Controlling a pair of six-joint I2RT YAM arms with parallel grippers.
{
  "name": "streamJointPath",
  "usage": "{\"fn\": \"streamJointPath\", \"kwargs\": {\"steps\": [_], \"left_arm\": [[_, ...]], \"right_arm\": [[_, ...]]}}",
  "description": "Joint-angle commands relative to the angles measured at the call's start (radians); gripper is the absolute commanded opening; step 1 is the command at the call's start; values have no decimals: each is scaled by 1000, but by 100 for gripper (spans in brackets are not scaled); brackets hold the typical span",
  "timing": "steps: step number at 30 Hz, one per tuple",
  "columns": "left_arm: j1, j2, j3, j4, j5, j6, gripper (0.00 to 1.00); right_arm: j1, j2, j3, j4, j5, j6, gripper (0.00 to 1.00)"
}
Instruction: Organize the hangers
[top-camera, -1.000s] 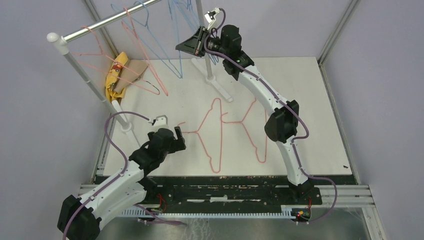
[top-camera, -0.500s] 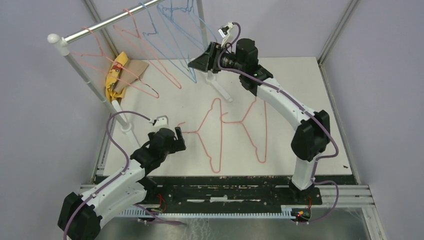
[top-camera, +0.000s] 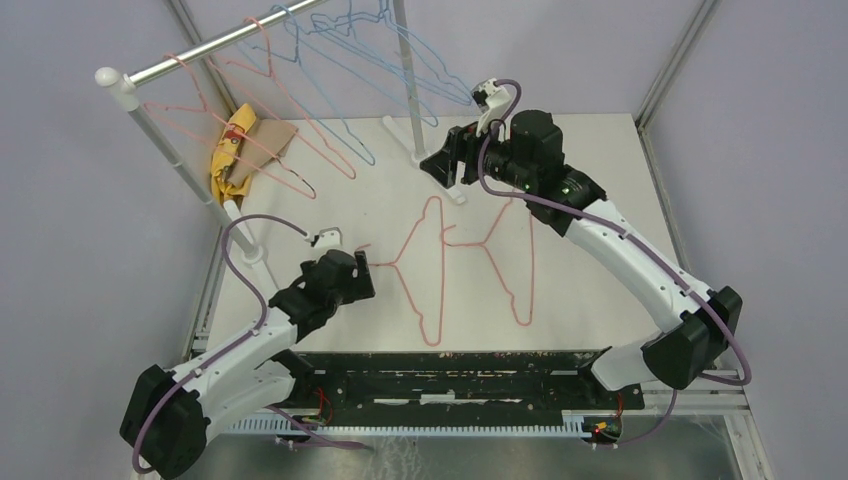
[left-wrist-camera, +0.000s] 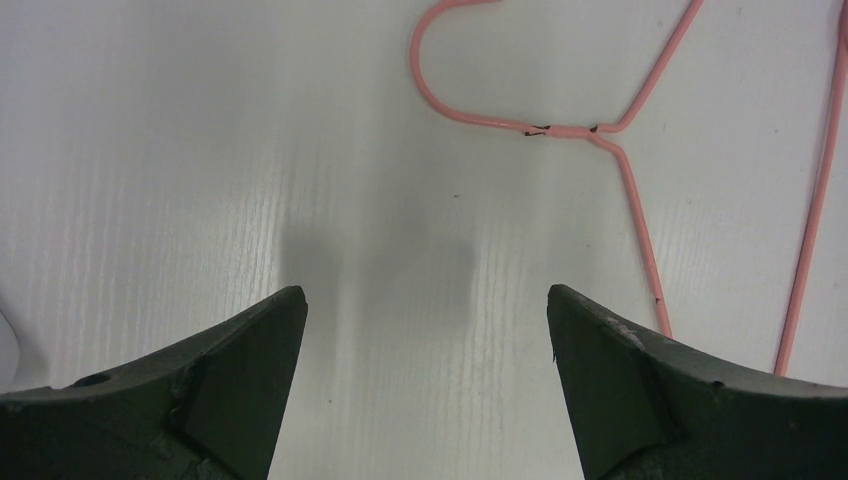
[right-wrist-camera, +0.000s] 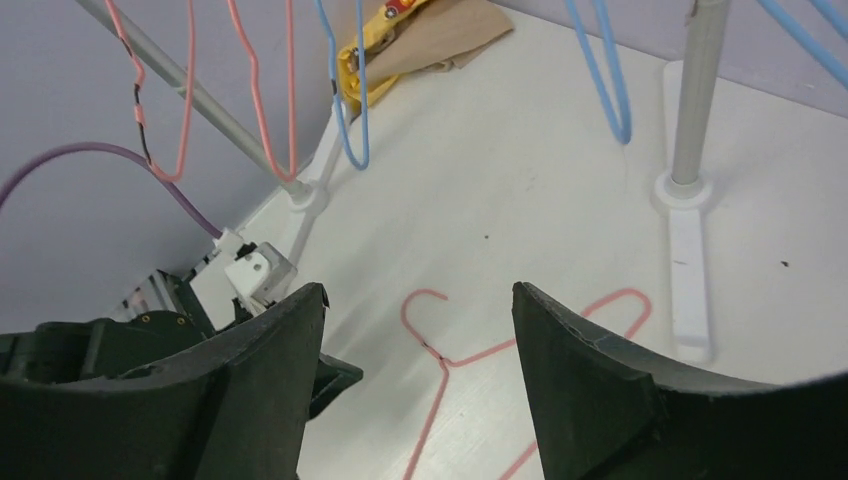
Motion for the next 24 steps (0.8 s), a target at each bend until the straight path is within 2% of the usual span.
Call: {"fn": "streamJointPath", "kwargs": {"steps": [1, 6, 12, 18, 19, 21, 24], "left_arm": [[-5, 26, 57, 55, -15, -35, 97], [-6, 40, 66, 57, -14, -37, 97], [-5, 19, 54, 61, -17, -38, 97], [-6, 7, 46, 73, -4, -37, 97], [-5, 4, 46, 75, -3, -36, 97], [-5, -2, 45, 77, 1, -35, 97], [-5, -14, 42, 78, 1, -33, 97]], "right_arm": [[27, -50, -3, -53, 65, -128, 77], [69, -2, 116, -88, 41, -178, 77], [104, 105, 349, -107, -37, -190, 77], [119, 256, 547, -17, -173, -141, 79], [120, 298, 590, -1, -219, -119, 82], [122, 374, 658, 84, -298, -74, 99], [141, 495, 824, 101, -336, -65, 100]]}}
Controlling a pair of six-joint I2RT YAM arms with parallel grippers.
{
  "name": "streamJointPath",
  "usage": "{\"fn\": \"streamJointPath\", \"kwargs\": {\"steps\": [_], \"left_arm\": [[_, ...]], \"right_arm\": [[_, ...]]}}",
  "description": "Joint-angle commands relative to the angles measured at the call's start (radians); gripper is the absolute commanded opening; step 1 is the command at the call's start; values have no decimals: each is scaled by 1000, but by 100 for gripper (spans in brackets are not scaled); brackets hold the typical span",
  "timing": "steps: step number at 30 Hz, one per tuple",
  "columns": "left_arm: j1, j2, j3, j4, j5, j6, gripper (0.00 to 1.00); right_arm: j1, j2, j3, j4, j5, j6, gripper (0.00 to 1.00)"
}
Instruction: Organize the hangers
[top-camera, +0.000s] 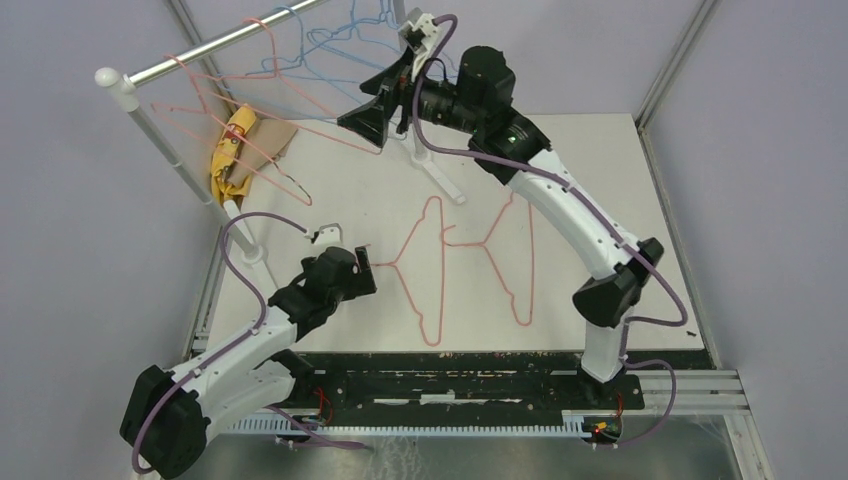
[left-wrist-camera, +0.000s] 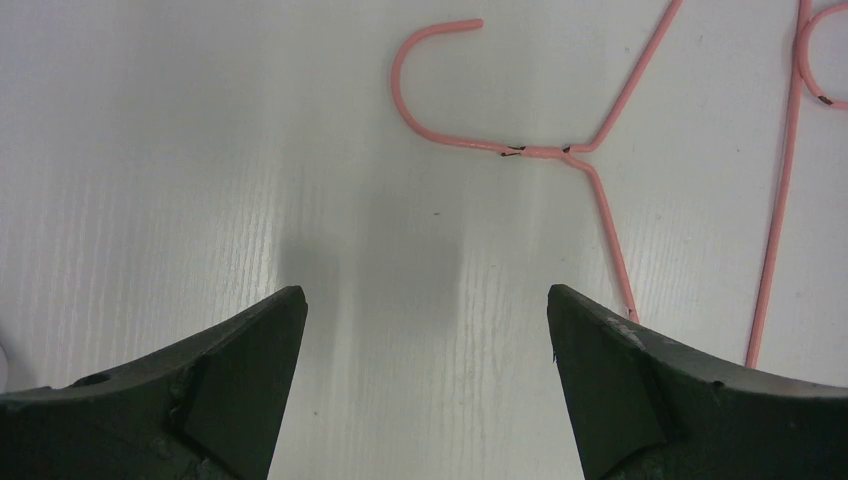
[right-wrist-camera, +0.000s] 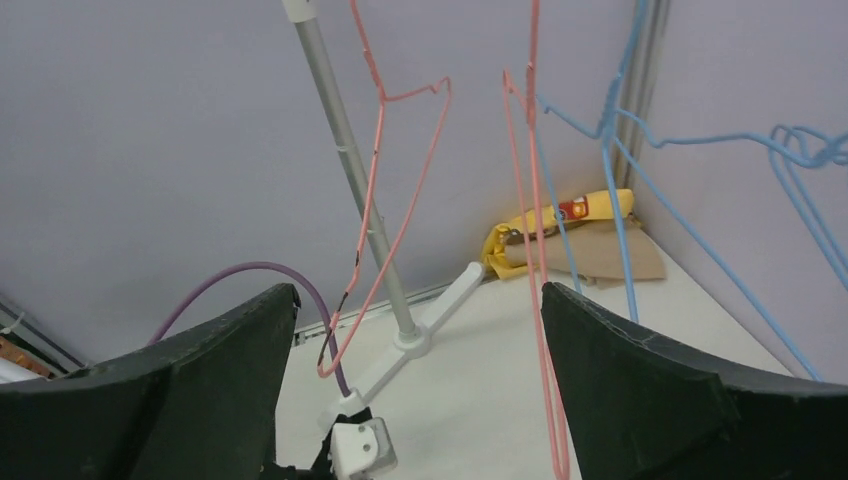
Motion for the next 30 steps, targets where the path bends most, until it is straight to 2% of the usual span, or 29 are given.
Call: {"fn": "streamJointPath", "kwargs": {"steps": [1, 10, 14, 20, 24, 30], "left_arm": [[-5, -33, 17, 51, -1, -32, 97], [-5, -89, 13, 33, -12, -19, 97], [-5, -105, 13, 19, -15, -20, 97], [-5, -135, 5, 14, -15, -24, 97], [-5, -143, 7, 8, -23, -26, 97], [-5, -164, 2, -1, -29, -27, 97]], "right_arm": [[24, 169, 216, 104, -139, 46, 100], [40, 409, 422, 358, -156, 141, 100], [42, 502, 541, 368, -142, 175, 100], [40, 545, 560, 409, -83, 172, 100], [40, 592, 637, 379, -47, 168, 100], [47, 614, 635, 352, 12, 140, 100]]}}
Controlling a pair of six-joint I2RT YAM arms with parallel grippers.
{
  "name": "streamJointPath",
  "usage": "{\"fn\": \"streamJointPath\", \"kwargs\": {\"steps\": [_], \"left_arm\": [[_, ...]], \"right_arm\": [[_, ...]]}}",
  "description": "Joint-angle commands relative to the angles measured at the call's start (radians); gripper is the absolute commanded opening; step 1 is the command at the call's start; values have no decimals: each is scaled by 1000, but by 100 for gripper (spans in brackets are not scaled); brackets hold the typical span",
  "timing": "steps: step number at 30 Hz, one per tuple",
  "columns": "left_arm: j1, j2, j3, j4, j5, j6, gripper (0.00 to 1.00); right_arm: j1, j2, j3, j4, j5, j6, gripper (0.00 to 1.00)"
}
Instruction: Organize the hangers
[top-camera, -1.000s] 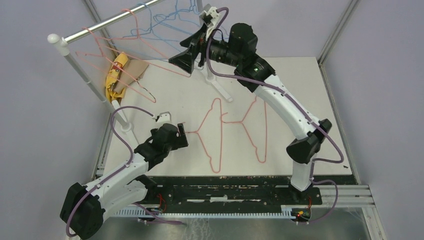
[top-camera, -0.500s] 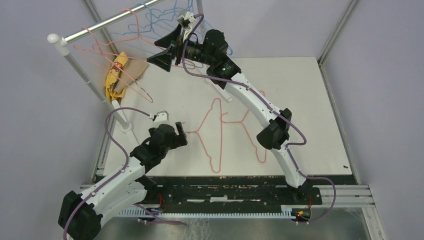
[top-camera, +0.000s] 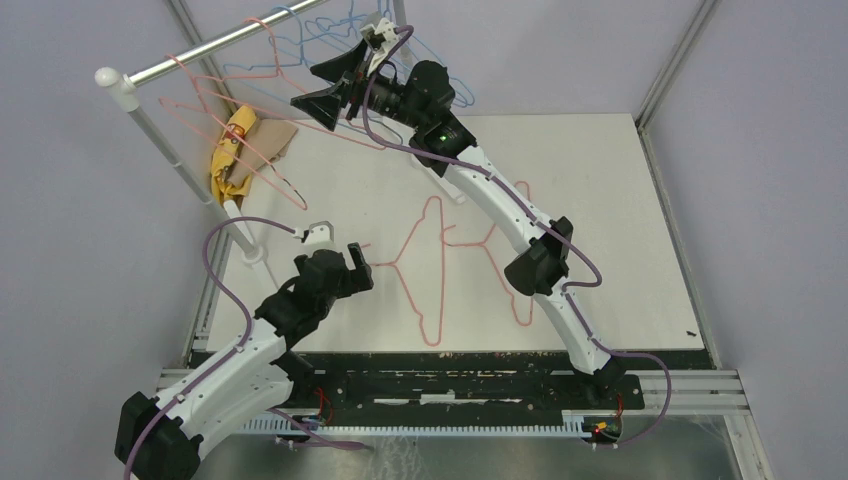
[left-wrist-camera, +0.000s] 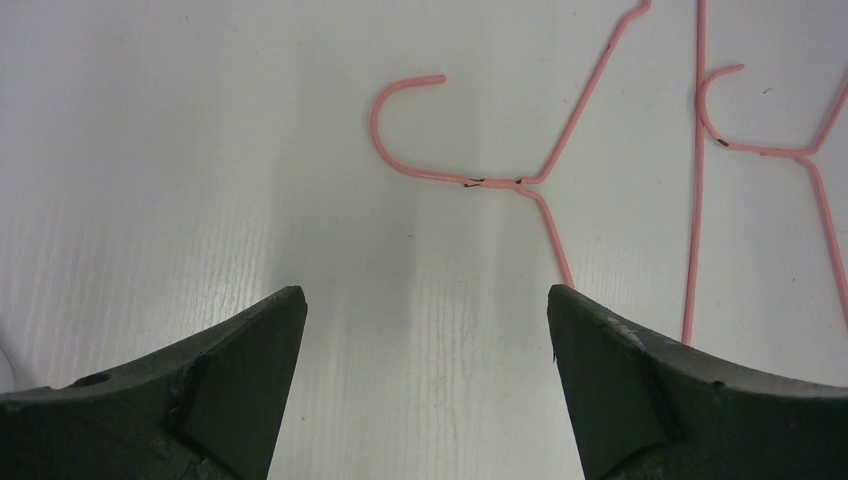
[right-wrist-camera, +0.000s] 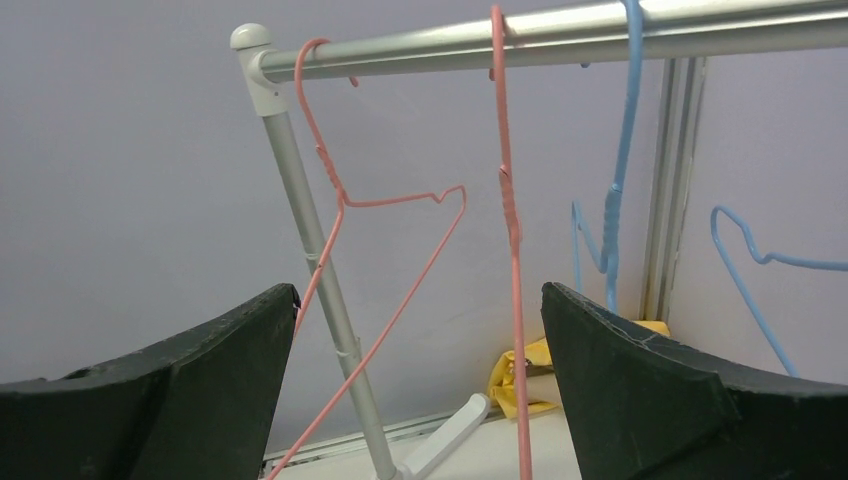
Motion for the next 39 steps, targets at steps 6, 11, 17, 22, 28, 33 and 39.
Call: {"fn": "streamJointPath", "kwargs": {"steps": [6, 11, 17, 22, 28, 33, 39], "left_arm": [[-5, -29, 1, 11, -27, -28, 97], [-4, -27, 6, 11, -25, -26, 97], [-5, -35, 1, 6, -23, -29, 97], [-5, -45, -2, 2, -22, -32, 97], [-6, -43, -4, 1, -22, -34, 97], [-5, -37, 1, 0, -22, -34, 97], [-5, -13, 5, 1, -24, -30, 97]], "right_arm": [[53, 16, 50, -52, 167, -160, 100], [75, 3, 24, -71, 326, -248, 100], [75, 29, 32, -76, 421, -258, 100], [65, 48, 41, -70, 513, -253, 100], [31, 52, 41, -42, 568, -221, 100], [-3, 58, 45, -16, 572, -175, 100], [-34, 73, 61, 4, 577, -145, 100]]}}
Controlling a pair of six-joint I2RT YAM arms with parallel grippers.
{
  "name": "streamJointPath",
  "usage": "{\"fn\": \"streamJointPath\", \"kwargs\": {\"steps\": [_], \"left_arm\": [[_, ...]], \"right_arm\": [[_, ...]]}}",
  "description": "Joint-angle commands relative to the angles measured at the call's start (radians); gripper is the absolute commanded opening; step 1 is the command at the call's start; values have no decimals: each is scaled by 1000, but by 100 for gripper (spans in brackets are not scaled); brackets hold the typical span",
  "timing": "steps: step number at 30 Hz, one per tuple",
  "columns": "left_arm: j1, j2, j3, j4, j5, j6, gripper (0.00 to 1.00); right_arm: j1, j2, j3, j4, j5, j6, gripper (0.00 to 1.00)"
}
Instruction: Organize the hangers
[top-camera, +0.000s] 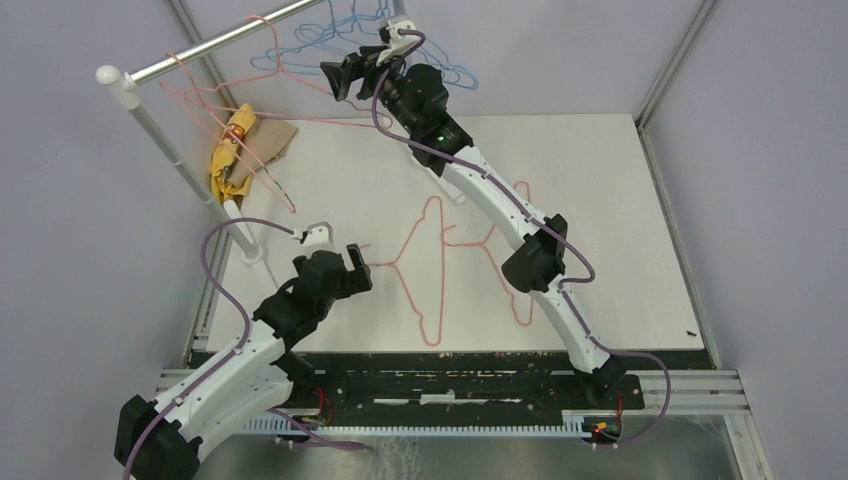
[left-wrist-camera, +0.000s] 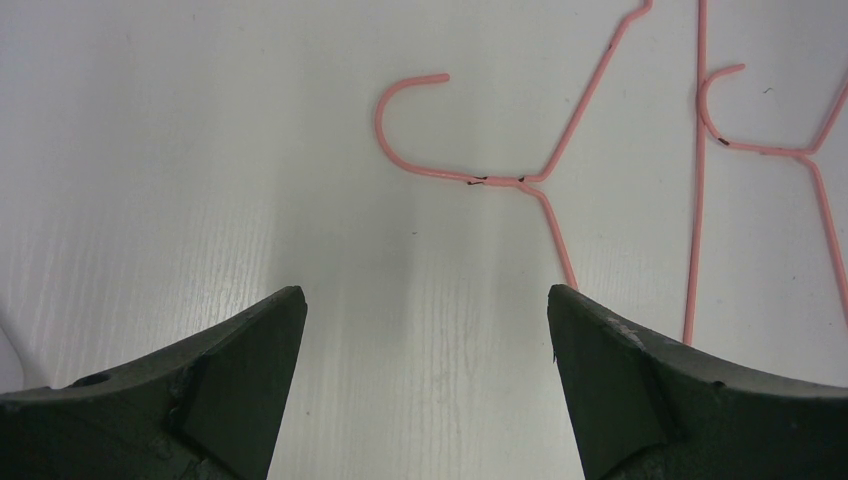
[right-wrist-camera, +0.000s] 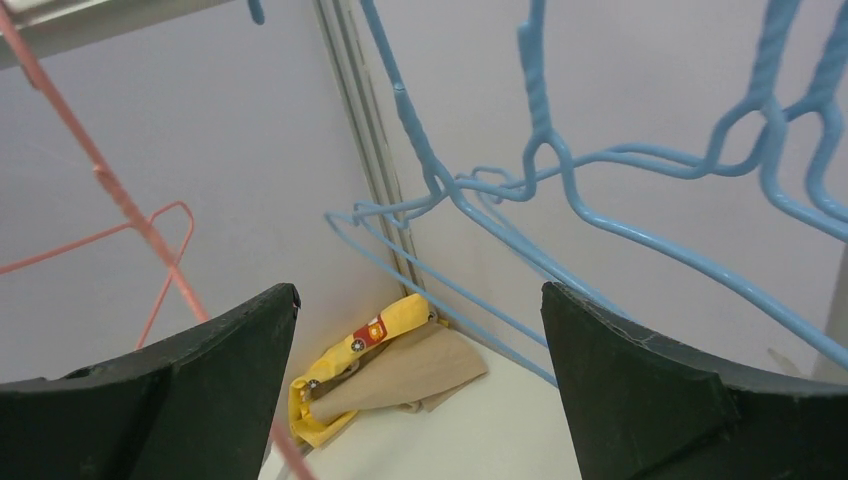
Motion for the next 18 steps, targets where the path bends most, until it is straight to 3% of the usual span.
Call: {"fn": "streamJointPath", "kwargs": {"steps": [1, 18], "left_arm": [[-5, 19, 6, 21, -19, -30, 97], [-5, 40, 2, 30, -21, -26, 98]], "right_arm": [[-30, 22, 58, 64, 27, 50, 100], [-109, -1, 5, 26, 107, 132, 100]]}}
